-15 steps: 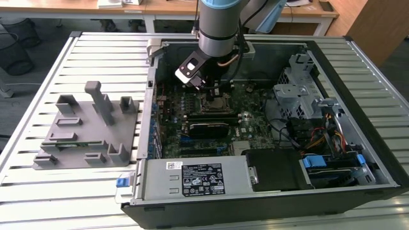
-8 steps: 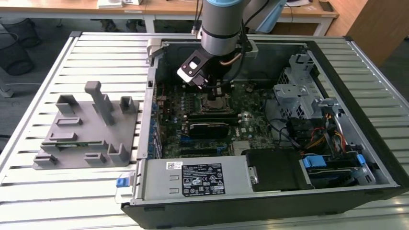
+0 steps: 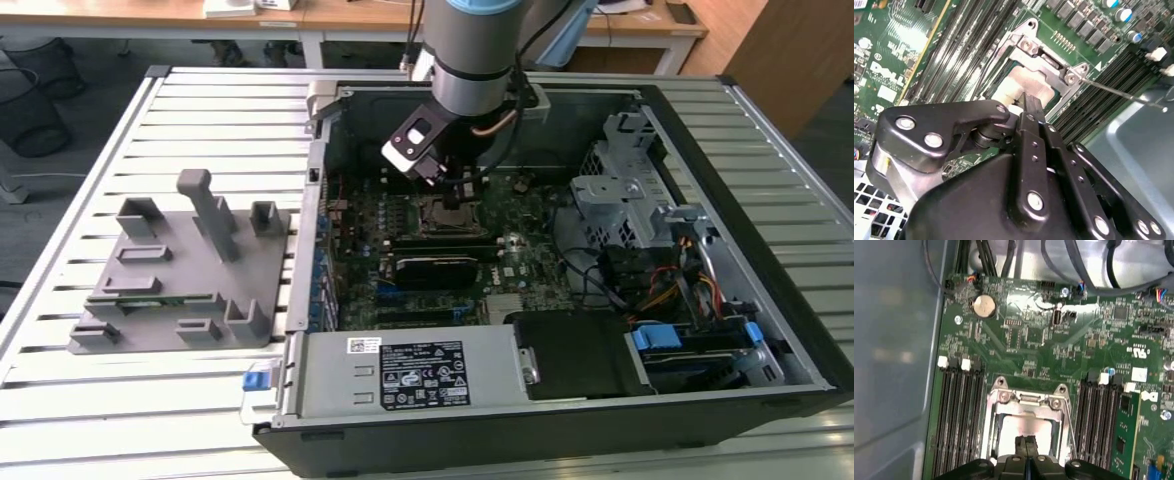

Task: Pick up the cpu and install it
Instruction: 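Close the cpu cover, then install the first cpu locking lever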

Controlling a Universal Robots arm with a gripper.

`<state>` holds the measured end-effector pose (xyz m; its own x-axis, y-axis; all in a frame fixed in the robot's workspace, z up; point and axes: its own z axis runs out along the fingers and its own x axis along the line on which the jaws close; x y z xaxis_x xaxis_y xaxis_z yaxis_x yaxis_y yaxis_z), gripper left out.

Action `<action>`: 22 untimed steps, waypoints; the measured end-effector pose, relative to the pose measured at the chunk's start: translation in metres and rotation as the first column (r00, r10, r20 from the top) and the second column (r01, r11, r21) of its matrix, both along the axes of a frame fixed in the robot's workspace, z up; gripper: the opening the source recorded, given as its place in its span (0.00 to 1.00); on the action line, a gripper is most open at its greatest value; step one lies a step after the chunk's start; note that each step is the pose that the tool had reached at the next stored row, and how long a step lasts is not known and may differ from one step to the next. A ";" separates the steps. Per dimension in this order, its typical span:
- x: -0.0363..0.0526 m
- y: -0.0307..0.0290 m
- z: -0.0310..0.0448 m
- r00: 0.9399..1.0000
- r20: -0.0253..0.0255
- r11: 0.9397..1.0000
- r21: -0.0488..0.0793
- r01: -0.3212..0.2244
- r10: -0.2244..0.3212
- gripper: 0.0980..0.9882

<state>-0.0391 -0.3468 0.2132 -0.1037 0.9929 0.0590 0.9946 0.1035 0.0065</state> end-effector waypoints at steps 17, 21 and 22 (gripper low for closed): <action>0.0031 0.0000 0.0244 1.000 0.000 1.000 0.000 0.000 0.000 0.01; 0.0032 0.0000 0.0392 1.000 0.000 1.000 0.000 0.000 0.000 0.01; 0.0031 0.0000 0.0438 1.000 0.000 1.000 0.000 0.000 0.000 0.01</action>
